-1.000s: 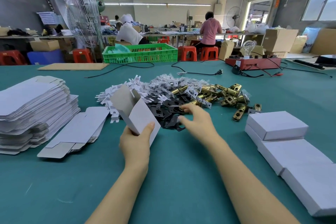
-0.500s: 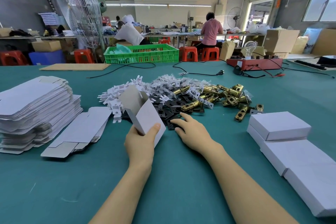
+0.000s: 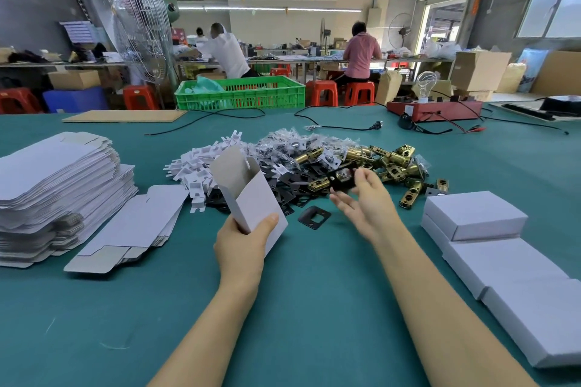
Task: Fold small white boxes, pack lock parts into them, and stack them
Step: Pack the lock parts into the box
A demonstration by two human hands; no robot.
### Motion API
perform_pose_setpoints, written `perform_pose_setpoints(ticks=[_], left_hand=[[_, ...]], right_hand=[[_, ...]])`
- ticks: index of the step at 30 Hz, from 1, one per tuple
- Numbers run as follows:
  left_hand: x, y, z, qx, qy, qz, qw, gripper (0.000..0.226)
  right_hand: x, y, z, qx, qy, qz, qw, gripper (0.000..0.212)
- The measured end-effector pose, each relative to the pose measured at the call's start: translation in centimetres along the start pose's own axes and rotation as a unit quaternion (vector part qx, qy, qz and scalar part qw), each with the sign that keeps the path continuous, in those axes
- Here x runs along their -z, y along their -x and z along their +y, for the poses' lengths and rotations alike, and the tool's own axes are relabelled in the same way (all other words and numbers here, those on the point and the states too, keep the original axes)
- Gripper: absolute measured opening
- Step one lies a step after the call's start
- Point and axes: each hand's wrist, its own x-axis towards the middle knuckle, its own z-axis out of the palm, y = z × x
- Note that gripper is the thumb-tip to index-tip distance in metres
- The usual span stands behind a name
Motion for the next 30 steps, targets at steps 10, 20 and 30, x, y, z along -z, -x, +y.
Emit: perform_pose_setpoints(ticks=[10,20,30], left_hand=[[-0.5,1.0,0.5,-0.006,-0.010,-0.113,0.993,0.022],[-0.8,1.8,0.6,-0.033,-0.103,-0.270,0.957,0.031],[-0.6,1.9,0.9,-0.029,-0.084,-0.310,0.946,0.042]], right_hand=[[3.6,-0.3,-2.9,-0.047,0.137,0.116,0.983,0.023],[4.5,0.5,-5.0,0.016,0.260,0.039,0.965,0.025],[1.2,3.3,-9.2,0.206,0.385,-0.058,0.898,0.009]])
